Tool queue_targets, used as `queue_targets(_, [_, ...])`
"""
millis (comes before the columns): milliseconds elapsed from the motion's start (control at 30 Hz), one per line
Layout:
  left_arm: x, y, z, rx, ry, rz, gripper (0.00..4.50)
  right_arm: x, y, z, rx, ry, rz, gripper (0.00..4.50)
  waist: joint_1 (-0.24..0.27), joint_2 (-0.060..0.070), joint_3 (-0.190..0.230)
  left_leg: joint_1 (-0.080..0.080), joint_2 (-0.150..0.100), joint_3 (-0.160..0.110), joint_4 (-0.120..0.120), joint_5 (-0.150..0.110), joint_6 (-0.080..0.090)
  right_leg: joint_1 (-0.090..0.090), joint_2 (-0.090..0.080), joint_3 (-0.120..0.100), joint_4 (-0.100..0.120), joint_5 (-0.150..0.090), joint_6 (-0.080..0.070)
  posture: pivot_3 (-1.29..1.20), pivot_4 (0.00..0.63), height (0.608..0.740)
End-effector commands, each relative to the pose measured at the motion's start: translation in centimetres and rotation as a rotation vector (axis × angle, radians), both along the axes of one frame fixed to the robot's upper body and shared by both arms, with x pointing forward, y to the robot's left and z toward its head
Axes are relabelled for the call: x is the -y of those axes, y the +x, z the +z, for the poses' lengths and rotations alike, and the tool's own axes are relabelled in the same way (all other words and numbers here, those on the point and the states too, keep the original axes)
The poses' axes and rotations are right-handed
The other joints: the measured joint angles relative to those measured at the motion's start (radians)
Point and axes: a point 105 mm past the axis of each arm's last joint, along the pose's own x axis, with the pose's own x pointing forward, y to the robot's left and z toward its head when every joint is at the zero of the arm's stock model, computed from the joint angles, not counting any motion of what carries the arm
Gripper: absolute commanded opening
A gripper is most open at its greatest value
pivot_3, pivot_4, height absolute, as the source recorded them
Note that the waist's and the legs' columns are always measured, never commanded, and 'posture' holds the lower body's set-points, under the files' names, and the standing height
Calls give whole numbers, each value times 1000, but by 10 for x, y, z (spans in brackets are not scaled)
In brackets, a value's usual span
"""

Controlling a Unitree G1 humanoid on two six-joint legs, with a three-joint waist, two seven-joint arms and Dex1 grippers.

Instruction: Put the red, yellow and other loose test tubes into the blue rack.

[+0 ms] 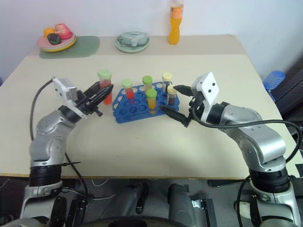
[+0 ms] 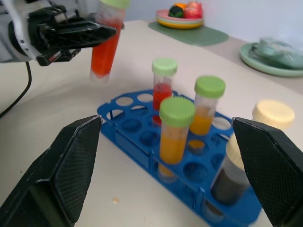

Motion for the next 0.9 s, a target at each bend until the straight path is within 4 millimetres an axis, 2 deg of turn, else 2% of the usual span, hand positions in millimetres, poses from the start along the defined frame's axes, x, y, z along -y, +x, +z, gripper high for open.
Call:
queue_targets(33, [10,0,-2,109,5,-11,762,6,-8,11,57,-5,-33,4500,1,0,0,0,0,0,0,0,0,0,0,0,0,0,0,0,150,740])
queue_targets(400, [51,9,-36,179,15,-29,762,26,-20,11,32,-42,-113,4500,1,0,0,0,0,1,1,-1,2,0,0,0,0,0,0,0,150,740])
queue_targets(633, [62,12,-46,142,-16,-54,762,27,-24,16,31,-55,-128,4500,1,0,0,0,0,0,1,-1,2,1,0,0,0,0,1,0,150,740])
queue_targets(900, [65,17,-52,102,-10,-55,762,24,-22,19,35,-51,-133,4500,1,0,0,0,0,1,1,-1,2,1,0,-1,0,0,1,0,150,740])
